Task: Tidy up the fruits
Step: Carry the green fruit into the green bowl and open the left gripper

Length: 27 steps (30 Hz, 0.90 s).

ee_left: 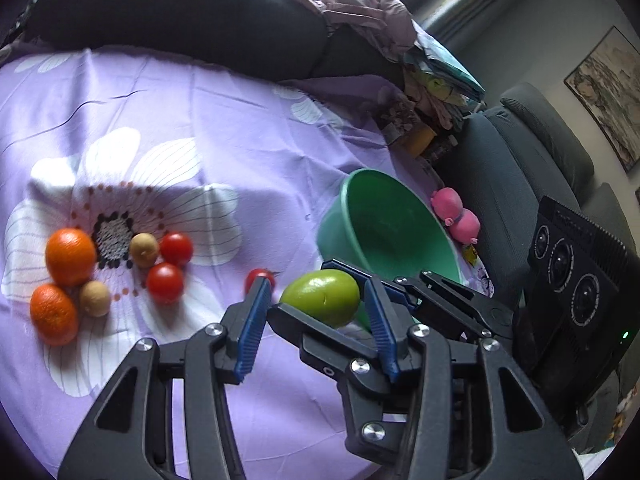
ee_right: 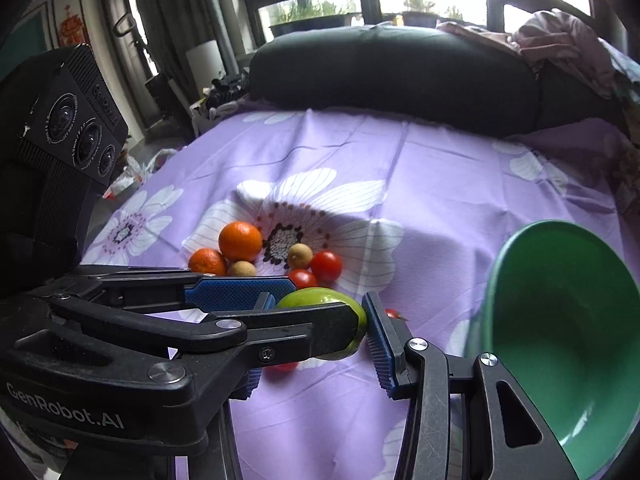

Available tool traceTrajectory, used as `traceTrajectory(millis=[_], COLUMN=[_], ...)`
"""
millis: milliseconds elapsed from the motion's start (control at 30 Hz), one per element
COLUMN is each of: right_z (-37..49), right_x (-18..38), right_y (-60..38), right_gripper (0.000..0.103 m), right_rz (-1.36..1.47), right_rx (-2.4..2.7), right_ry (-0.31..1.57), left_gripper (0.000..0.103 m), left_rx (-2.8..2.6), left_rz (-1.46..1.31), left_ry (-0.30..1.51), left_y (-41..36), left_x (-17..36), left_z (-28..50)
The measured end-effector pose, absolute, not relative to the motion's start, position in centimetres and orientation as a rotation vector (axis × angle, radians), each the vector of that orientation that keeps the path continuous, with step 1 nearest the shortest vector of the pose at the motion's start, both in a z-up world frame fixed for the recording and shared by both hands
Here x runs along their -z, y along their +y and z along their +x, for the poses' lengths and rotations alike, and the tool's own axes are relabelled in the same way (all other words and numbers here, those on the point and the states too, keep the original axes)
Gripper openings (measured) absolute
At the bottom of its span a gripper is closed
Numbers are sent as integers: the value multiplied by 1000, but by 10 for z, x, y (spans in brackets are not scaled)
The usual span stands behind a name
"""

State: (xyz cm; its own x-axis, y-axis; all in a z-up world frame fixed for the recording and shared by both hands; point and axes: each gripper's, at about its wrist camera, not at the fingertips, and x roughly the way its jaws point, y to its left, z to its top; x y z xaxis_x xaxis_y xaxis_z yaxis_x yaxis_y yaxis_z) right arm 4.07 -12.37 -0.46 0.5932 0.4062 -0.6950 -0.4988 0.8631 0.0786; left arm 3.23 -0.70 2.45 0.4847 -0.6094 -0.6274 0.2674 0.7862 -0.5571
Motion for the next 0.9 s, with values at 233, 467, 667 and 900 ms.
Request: traceTrajectory(millis=[233, 467, 667, 900], right_z=[37, 46, 52, 42], right_x=[-14, 0, 19, 15], right_y=[-186, -238, -251, -247], right_gripper=[47, 47, 47, 47], right_rz=[-74, 11, 58, 29], right_rx=[-390, -302, -297, -269], right_ry=[725, 764, 824, 810], left_gripper=[49, 49, 50, 82], left_rx=[682, 737, 714, 632], left_rz=[-353, -303, -248, -111], left_ry=[920, 987, 1031, 929], left_y=[-78, -133, -147, -142], left_x=[-33, -17, -5, -21], left_z=[49, 70, 74, 57])
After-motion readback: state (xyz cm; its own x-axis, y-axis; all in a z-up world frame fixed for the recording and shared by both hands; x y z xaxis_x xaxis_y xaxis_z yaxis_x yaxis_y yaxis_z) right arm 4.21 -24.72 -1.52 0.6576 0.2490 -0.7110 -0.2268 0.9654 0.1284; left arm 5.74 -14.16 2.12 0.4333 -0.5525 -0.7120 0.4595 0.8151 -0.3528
